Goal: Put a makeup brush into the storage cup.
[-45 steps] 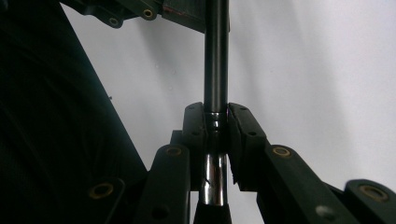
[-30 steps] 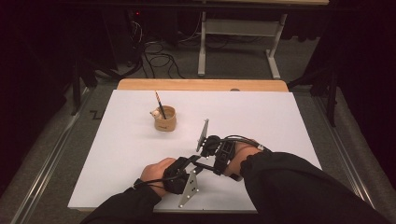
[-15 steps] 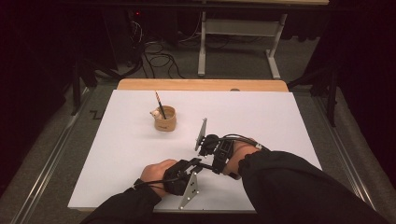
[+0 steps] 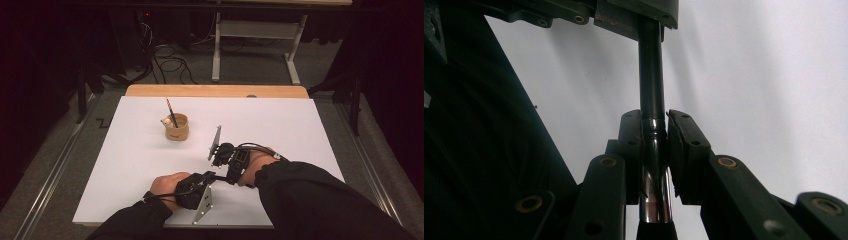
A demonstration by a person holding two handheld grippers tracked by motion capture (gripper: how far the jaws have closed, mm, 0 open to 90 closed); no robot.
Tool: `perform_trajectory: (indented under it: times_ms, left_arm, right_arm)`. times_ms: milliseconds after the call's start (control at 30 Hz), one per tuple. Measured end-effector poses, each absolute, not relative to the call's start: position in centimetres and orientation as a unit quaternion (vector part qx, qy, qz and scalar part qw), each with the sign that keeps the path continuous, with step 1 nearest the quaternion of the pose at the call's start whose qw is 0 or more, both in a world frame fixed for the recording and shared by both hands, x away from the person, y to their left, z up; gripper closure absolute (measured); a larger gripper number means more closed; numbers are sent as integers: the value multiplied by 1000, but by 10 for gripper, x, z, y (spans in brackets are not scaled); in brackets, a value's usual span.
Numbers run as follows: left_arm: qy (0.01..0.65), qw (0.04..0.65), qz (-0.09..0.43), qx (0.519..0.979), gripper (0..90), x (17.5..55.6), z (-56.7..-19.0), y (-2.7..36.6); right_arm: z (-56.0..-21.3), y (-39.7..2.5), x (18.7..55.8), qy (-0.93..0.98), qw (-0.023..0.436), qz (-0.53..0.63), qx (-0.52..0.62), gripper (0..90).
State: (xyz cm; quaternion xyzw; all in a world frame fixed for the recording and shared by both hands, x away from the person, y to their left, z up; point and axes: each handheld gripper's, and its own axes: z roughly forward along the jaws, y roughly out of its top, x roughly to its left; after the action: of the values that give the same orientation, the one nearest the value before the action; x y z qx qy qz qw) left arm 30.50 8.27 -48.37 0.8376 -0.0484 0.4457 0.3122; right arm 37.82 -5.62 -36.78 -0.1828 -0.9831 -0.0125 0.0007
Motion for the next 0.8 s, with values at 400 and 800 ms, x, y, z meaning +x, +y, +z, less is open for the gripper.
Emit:
perform_trajectory:
  times_ms: [400,800]
  left_arm:
    - [-39,314,442,839,791,307,-483,84]
    - [-25,320,442,837,792,310,-481,87]
  right_arm:
    - [-363,-59,380,-982,-3,-19,-186,584]
    - [-355,-70,383,-980,-31,-22,-195,352]
